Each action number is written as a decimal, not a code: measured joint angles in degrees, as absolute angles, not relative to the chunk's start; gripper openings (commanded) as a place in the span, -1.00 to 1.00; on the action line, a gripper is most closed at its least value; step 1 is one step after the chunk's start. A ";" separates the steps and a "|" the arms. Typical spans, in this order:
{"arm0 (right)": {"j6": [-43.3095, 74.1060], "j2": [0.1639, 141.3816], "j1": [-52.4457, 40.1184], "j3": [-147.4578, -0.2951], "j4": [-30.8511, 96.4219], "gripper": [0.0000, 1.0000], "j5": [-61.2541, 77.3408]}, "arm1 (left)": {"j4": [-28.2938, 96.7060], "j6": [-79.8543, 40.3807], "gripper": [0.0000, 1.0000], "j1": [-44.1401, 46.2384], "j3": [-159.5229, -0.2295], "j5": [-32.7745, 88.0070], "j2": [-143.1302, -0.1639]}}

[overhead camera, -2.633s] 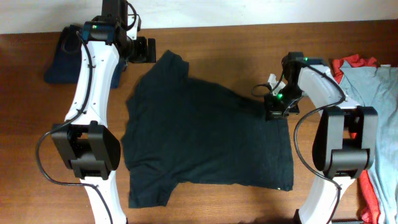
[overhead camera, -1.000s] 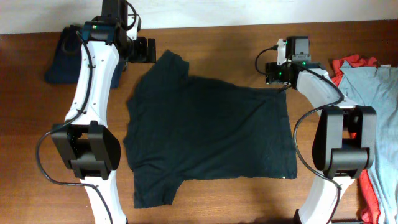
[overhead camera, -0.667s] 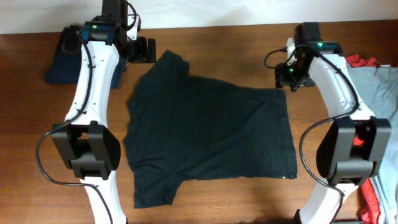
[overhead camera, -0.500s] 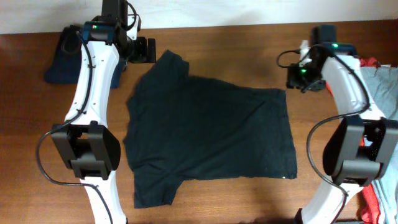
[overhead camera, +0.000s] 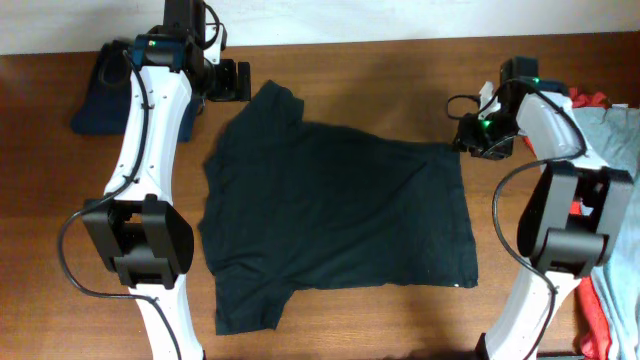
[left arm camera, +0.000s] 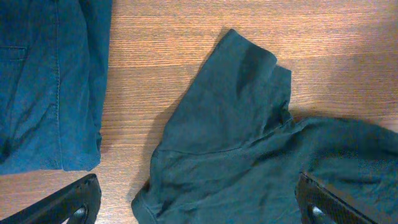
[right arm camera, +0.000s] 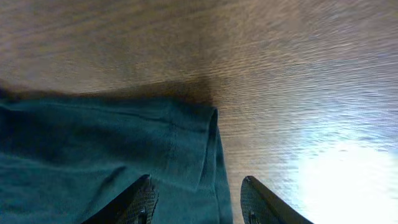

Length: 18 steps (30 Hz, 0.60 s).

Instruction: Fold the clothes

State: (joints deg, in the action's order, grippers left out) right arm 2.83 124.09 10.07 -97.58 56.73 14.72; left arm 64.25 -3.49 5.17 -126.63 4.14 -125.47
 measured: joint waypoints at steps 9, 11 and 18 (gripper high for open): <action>2.94 125.91 10.07 -97.58 54.78 -0.07 17.10 | 64.25 -3.49 0.99 5.17 -126.65 4.14 -125.47; 2.94 125.97 10.07 -97.58 54.78 -0.07 17.12 | 64.25 -3.49 0.99 5.17 -126.63 4.14 -125.47; 2.98 126.65 10.07 -97.58 53.95 -0.08 17.17 | 64.25 -3.49 0.99 5.17 -126.63 4.12 -125.47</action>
State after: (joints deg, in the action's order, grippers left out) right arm 2.98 126.65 10.07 -97.58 53.95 17.17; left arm 64.25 -3.49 5.17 -126.63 4.12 -125.47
